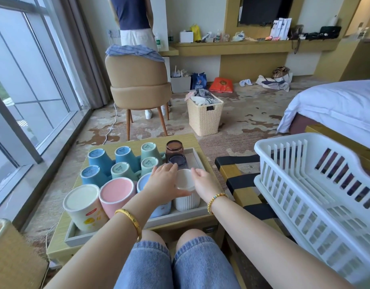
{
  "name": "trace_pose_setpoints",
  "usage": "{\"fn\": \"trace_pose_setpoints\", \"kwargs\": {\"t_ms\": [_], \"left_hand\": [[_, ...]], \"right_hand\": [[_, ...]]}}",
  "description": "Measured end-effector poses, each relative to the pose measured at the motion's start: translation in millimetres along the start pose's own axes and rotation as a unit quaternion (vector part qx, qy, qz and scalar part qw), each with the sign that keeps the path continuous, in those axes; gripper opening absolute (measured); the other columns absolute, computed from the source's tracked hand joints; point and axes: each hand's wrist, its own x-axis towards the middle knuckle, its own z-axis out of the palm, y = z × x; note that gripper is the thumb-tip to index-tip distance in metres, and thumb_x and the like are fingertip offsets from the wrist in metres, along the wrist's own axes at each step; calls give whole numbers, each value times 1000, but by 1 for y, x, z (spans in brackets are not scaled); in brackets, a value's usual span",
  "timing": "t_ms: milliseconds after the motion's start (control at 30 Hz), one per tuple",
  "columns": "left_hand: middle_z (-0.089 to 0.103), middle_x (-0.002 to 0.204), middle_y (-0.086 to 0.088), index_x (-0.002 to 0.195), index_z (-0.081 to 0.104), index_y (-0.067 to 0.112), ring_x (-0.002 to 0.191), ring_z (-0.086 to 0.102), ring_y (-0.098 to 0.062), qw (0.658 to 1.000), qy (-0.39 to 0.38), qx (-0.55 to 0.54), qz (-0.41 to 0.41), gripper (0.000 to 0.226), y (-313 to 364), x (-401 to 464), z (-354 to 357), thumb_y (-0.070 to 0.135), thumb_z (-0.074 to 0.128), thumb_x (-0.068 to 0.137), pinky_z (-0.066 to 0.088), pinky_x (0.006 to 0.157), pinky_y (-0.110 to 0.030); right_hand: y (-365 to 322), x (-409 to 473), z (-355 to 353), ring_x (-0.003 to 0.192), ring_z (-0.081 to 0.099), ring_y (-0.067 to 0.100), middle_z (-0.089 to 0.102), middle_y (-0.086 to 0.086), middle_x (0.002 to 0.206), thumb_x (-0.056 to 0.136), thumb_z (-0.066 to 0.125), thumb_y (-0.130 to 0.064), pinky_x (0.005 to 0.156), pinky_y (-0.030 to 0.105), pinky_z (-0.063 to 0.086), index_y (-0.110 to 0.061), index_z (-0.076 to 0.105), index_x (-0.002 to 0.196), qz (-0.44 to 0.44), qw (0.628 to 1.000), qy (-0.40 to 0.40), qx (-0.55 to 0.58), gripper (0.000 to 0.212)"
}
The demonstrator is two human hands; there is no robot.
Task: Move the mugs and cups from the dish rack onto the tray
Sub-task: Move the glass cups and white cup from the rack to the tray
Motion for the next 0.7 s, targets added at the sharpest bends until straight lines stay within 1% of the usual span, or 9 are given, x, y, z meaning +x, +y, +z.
{"fn": "trace_pose_setpoints", "kwargs": {"t_ms": [33, 67, 167, 267, 333, 433, 467, 567, 700], "left_hand": [[18, 155, -10, 148, 14, 12, 144, 14, -25, 1000, -3, -11, -14, 103, -2, -3, -1, 63, 62, 73, 8, 118, -41], [12, 157, -10, 149, 9, 12, 145, 9, -26, 999, -14, -21, -28, 106, -5, -6, -2, 62, 63, 72, 7, 117, -40], [6, 158, -10, 149, 4, 10, 146, 2, -26, 997, -54, -45, -41, 105, -8, -14, -3, 54, 66, 75, 7, 117, -36], [9, 158, -9, 149, 7, 10, 146, 4, -25, 993, -41, -98, -52, 91, -10, -18, -5, 36, 65, 83, 9, 116, -32], [11, 157, -10, 149, 9, 10, 146, 5, -25, 993, -35, -107, -46, 86, -8, -18, -6, 30, 63, 86, 10, 116, -32], [15, 157, -8, 148, 16, 14, 146, 6, -24, 992, -1, -122, -39, 84, -9, -21, -6, 40, 62, 84, 9, 117, -35], [16, 157, -7, 148, 17, 16, 146, 6, -24, 993, 12, -114, -42, 85, -13, -23, -8, 46, 62, 83, 7, 117, -38], [19, 155, -4, 148, 14, 23, 145, 10, -24, 997, -24, -35, -61, 96, -37, -29, -22, 61, 63, 74, 0, 116, -49], [40, 144, -4, 148, 11, 25, 134, 34, -25, 993, -99, 1, -65, 102, -53, -37, -36, 61, 66, 70, 10, 116, -47]], "right_hand": [[-3, -3, 2, 117, 53, 26, 54, 9, 131, 100, 31, -32, 88, 31, 42, -9, 42, 135, 2, 1000, -12, -19, 44], [-5, -4, 3, 124, 48, 28, 45, 11, 142, 100, 32, -26, 93, 32, 41, -10, 33, 142, 2, 999, -16, -34, 46], [-6, -4, 4, 117, 51, 26, 38, 13, 147, 99, 32, -17, 86, 30, 40, -10, 23, 147, 5, 998, -25, -63, 49], [-10, -4, 3, 131, 43, 27, 28, 9, 153, 100, 31, -15, 102, 33, 39, -11, 19, 148, 8, 998, -30, -62, 50], [-10, -5, 3, 132, 41, 27, 27, 8, 154, 100, 31, -14, 104, 34, 39, -11, 19, 149, 4, 998, -28, -64, 50], [-7, -6, 3, 118, 51, 27, 30, 9, 152, 99, 32, -17, 87, 31, 44, -12, 19, 148, -7, 997, -12, -78, 50], [-6, -7, 2, 116, 51, 26, 31, 10, 152, 99, 33, -20, 87, 33, 43, -12, 19, 148, -22, 994, 3, -103, 51], [-9, -8, 4, 141, 25, 28, 17, 10, 155, 96, 42, -37, 111, 38, 28, -14, 15, 149, -86, 977, -4, -195, 64], [-20, -3, 10, 143, 16, 31, 5, 11, 155, 85, 60, -41, 116, 40, 25, -14, 3, 150, -80, 945, -106, -300, 90]]}}
